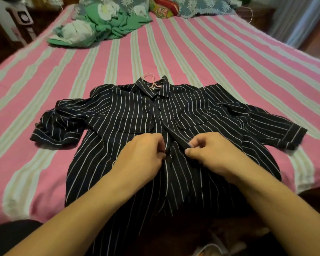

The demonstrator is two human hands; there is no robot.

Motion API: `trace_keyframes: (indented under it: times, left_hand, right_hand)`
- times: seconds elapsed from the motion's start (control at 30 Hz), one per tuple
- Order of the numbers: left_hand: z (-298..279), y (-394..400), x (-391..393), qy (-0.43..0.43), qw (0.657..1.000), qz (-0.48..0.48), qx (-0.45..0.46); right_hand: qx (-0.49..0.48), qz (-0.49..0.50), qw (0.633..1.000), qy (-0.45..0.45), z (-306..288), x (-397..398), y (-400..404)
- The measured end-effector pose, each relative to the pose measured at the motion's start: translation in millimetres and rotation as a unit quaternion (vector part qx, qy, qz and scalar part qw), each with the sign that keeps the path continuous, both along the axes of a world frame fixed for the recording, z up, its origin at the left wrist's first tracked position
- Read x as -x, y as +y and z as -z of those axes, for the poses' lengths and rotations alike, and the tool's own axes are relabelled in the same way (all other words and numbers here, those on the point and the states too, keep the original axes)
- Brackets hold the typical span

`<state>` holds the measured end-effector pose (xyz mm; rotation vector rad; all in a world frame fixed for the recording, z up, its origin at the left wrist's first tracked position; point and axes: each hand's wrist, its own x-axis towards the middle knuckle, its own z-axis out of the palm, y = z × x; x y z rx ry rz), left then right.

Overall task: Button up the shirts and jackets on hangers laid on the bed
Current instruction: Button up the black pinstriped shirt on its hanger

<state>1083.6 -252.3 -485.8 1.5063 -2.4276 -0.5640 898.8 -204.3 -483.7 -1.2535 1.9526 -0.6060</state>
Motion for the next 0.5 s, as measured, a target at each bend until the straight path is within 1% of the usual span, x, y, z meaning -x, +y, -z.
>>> trace_keyframes:
  times: [0.07,0.1,0.13,0.17,0.2,0.23,0.27,0.3,0.33,0.37,0.43,0.5]
  left_hand:
    - [-4,3,-1,-0.01,0.996,0.026,0.09]
    - [-7,5,-1,-0.013,0.992,0.035,0.121]
    - [-9,5,-1,-0.018,0.991,0.038,0.131]
    - [-11,4,-2,-0.018,0.992,0.033,0.117]
    - [-13,1,-2,-0.006,0.997,0.017,0.076]
    - [-17,-3,-2,0.029,1.0,-0.006,0.008]
    - [-19,-8,-3,0.088,0.993,-0.029,-0.076]
    - [-22,-12,-4,0.158,0.973,-0.05,-0.158]
    - [-24,-14,-4,0.223,0.946,-0.067,-0.224]
    - [-25,-16,-5,0.276,0.918,-0.081,-0.273]
    - [-25,-16,-6,0.337,0.874,-0.103,-0.334]
    - [-19,-15,-6,0.354,0.857,-0.112,-0.357]
  right_hand:
    - [-0.01,0.015,0.992,-0.127,-4,4,0]
    - [-0.013,0.02,0.984,-0.177,-6,5,0]
    - [-0.018,0.021,0.976,-0.215,-9,5,-1]
    - [-0.021,0.022,0.969,-0.245,-12,4,-2]
    - [-0.019,0.022,0.962,-0.272,-14,2,-4]
    - [-0.012,0.026,0.955,-0.294,-17,-1,-6]
    - [-0.001,0.033,0.949,-0.313,-19,-5,-7]
    - [0.011,0.041,0.944,-0.326,-20,-9,-8]
    - [0.026,0.046,0.942,-0.331,-20,-14,-9]
    - [0.042,0.05,0.946,-0.319,-20,-19,-9]
    - [0.073,0.05,0.964,-0.251,-17,-27,-8]
    - [0.105,0.043,0.976,-0.188,-11,-34,-7]
